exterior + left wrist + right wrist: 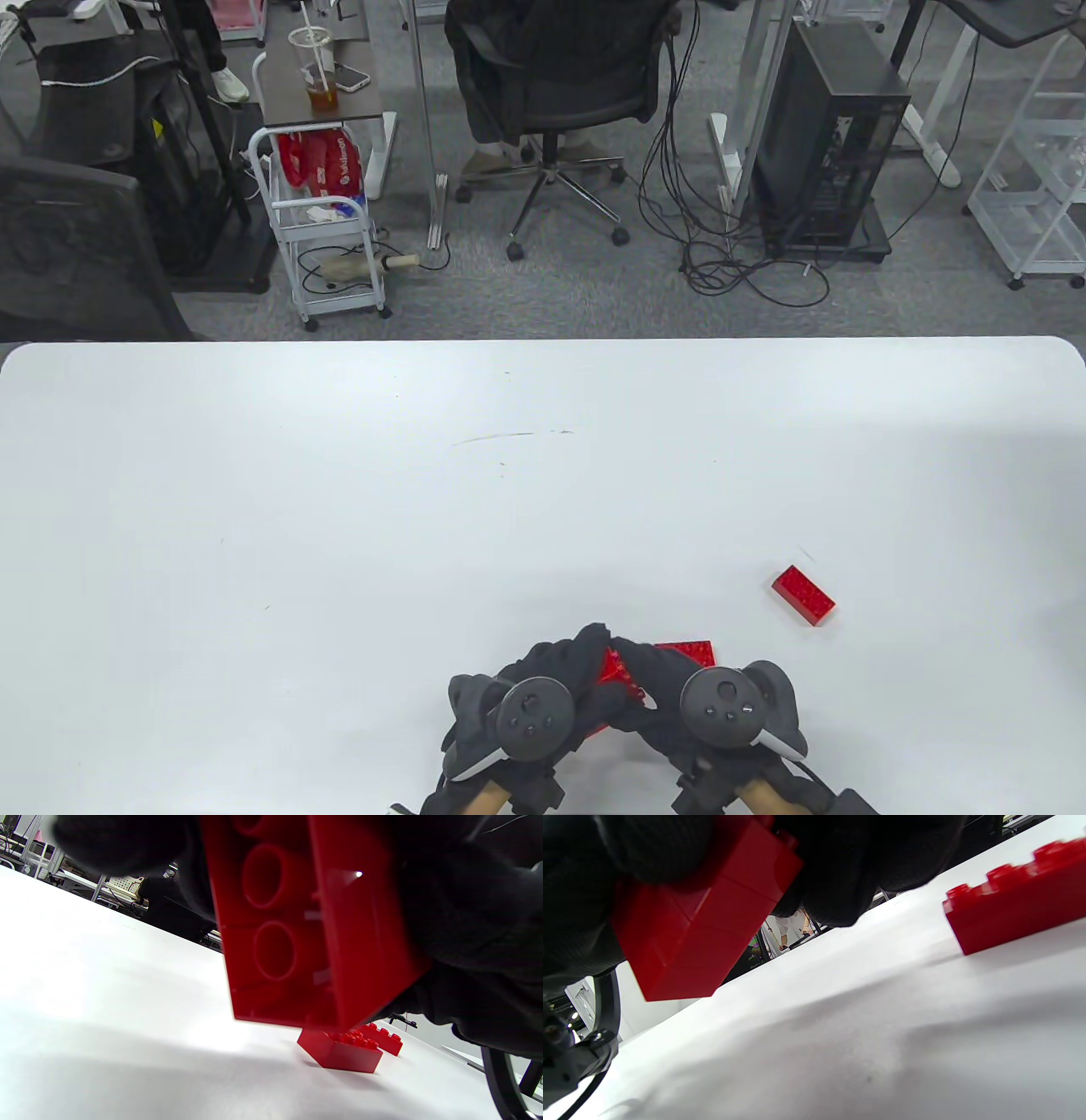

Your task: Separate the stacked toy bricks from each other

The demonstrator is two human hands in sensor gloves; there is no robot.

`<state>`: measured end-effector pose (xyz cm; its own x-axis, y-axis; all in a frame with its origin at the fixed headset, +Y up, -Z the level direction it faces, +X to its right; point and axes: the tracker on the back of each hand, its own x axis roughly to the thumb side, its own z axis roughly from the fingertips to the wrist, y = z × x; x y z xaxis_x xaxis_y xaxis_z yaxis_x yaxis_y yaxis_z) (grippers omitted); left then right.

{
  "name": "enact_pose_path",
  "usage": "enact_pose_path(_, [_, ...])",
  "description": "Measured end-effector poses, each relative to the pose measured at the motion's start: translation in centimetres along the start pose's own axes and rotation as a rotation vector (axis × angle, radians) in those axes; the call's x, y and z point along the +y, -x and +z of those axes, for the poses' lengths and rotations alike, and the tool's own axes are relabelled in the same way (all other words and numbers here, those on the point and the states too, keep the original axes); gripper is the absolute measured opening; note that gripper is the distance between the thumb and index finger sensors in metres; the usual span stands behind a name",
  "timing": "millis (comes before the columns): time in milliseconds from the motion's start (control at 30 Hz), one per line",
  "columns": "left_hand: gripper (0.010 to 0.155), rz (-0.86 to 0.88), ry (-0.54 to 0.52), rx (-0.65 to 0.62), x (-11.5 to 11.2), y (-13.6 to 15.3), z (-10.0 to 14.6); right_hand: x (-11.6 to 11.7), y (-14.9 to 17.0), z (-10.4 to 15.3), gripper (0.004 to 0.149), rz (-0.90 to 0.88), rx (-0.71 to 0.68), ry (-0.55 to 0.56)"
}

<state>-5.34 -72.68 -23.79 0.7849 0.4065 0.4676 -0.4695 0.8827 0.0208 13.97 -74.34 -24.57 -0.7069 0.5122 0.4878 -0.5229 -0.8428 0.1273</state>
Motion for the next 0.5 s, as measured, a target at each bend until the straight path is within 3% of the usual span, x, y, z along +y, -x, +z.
enact_pose_path(500, [0.074,-0.041,0.032,0.01,0.07,-0.37,0.02,0.17,-0.26,0.11,0.075,0.051,-0.008,0.001])
